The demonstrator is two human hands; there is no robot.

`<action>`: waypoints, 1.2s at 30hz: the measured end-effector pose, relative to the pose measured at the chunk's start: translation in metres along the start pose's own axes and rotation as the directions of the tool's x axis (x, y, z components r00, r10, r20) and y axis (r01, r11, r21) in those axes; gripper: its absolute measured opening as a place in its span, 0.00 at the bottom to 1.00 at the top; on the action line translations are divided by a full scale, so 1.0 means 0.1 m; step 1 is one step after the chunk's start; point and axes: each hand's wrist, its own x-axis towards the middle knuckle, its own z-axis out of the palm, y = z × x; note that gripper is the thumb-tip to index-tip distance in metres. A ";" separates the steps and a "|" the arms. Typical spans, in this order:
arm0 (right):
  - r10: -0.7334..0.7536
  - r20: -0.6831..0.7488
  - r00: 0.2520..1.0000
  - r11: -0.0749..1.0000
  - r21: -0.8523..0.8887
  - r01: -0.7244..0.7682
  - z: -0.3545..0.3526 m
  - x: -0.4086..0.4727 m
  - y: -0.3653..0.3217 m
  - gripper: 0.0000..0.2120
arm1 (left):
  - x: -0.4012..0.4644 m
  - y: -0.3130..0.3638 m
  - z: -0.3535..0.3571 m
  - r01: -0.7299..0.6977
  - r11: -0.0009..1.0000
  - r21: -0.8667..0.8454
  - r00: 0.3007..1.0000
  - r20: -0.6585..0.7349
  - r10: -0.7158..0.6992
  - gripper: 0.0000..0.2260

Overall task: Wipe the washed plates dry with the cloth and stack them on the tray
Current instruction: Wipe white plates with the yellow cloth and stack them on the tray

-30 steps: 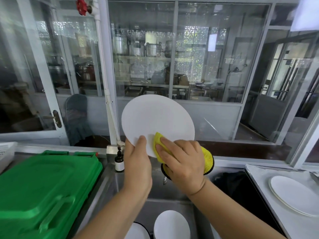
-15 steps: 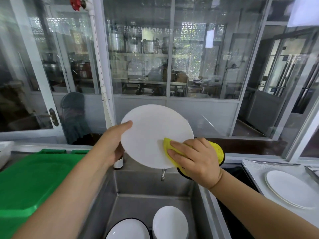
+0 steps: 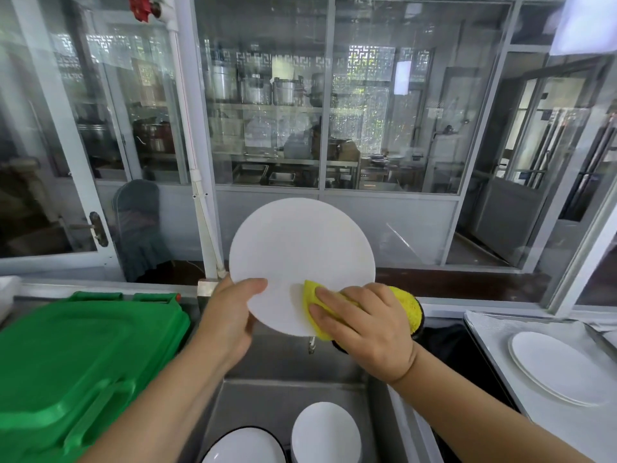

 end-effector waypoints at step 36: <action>0.684 0.359 0.634 0.521 0.368 -0.770 -0.07 0.20 0.43 0.24 | 0.05 0.12 -0.20 -0.325 0.736 0.594 0.921 0.374 0.105 0.18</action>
